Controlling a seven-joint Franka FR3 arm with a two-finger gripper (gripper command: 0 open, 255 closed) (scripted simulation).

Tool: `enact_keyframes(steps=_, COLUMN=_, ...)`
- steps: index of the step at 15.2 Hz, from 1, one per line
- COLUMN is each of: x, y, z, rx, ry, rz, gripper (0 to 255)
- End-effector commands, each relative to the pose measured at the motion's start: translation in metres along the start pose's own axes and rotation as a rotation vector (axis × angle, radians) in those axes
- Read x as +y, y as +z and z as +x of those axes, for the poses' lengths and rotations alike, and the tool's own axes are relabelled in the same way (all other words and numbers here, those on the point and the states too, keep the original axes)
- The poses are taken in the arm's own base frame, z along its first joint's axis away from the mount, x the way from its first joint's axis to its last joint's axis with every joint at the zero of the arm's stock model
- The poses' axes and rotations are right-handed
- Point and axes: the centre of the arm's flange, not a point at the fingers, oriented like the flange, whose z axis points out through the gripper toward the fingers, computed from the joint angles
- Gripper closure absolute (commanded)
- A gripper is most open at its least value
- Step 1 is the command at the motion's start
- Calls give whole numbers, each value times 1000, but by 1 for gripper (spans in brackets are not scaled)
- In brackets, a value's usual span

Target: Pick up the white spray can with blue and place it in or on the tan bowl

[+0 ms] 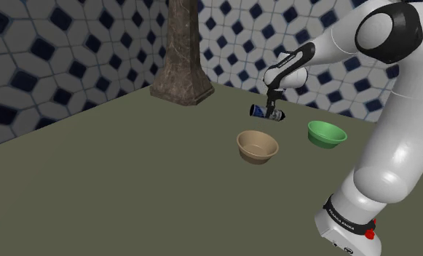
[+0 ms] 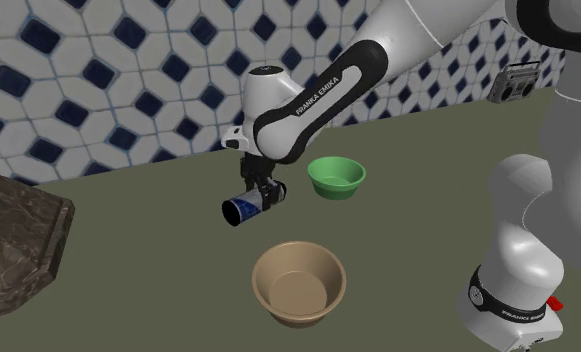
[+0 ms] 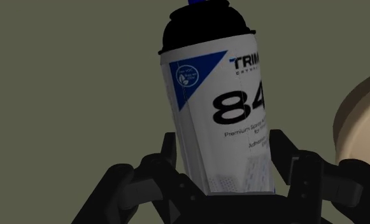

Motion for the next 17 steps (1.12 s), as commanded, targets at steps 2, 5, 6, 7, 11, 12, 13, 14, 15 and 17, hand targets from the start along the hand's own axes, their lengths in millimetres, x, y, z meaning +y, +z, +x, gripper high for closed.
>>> enact_keyframes(steps=2, x=2, y=-17, z=1, rx=0, ry=0, rz=0, gripper=255)
enact_keyframes(steps=5, x=4, y=-32, z=2, rx=0, ry=0, rz=0, gripper=255)
enact_keyframes(steps=6, x=5, y=-37, z=2, rx=0, ry=0, rz=0, gripper=255)
enact_keyframes(steps=7, x=6, y=-43, z=2, rx=0, ry=0, rz=0, gripper=255)
enact_keyframes(steps=11, x=-32, y=-52, z=10, rx=0, ry=0, rz=0, gripper=255)
enact_keyframes(steps=12, x=-45, y=-55, z=13, rx=0, ry=0, rz=0, gripper=255)
enact_keyframes(steps=13, x=-57, y=-57, z=16, rx=0, ry=0, rz=0, gripper=255)
enact_keyframes(steps=14, x=-70, y=-59, z=18, rx=0, ry=0, rz=0, gripper=255)
enact_keyframes(steps=15, x=-83, y=-61, z=21, rx=0, ry=0, rz=0, gripper=255)
enact_keyframes(steps=17, x=-108, y=-66, z=26, rx=0, ry=0, rz=0, gripper=255)
